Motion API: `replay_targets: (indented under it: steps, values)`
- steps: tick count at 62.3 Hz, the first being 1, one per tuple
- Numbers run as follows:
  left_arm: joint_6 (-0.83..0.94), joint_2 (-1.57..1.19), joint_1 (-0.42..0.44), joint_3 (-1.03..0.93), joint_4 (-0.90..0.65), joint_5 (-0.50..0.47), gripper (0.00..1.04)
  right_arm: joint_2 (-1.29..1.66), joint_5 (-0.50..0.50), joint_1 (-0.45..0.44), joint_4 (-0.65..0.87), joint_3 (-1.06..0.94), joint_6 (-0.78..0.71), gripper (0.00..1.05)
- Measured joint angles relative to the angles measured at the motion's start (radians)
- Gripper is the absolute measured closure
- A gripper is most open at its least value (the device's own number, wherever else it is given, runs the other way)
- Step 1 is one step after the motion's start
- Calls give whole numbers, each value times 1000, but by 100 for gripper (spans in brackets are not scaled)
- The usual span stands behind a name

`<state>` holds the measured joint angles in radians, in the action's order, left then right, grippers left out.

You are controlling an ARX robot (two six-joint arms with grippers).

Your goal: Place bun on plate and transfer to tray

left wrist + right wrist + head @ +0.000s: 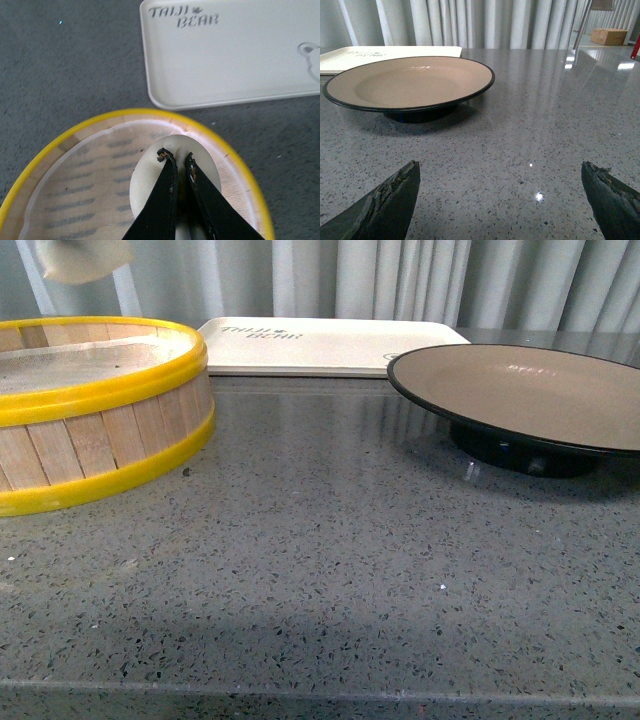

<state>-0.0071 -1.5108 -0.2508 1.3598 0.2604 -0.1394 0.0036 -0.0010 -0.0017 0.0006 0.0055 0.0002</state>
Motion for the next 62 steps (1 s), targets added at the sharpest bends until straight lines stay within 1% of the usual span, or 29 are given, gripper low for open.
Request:
replay_targets:
  steps: [2,5,10,15,20,26,30,37,42,62]
  values:
    - [-3,-3,-26,24,0,0,101,0,0,0,0,0,0,8]
    - [-6,-18,-94,82,-1,-3,101,0,0,0,0,0,0,8]
    - [-4,-45,-160,143,-3,-3,101,0,0,0,0,0,0,8]
    - [5,-105,-249,224,-12,-11,101,0,0,0,0,0,0,8]
    - [10,-164,-312,277,-17,-16,101,0,0,0,0,0,0,8]
    - [23,-284,-406,351,-19,-22,101,0,0,0,0,0,0,8]
    - [37,-353,-449,381,-22,-27,101,0,0,0,0,0,0,8]
    - [59,-441,-498,433,-26,-25,101,0,0,0,0,0,0,8]
    - [78,-475,-513,468,-26,-26,101,0,0,0,0,0,0,8]
    - [145,-568,-525,555,-10,-54,101,0,0,0,0,0,0,8]
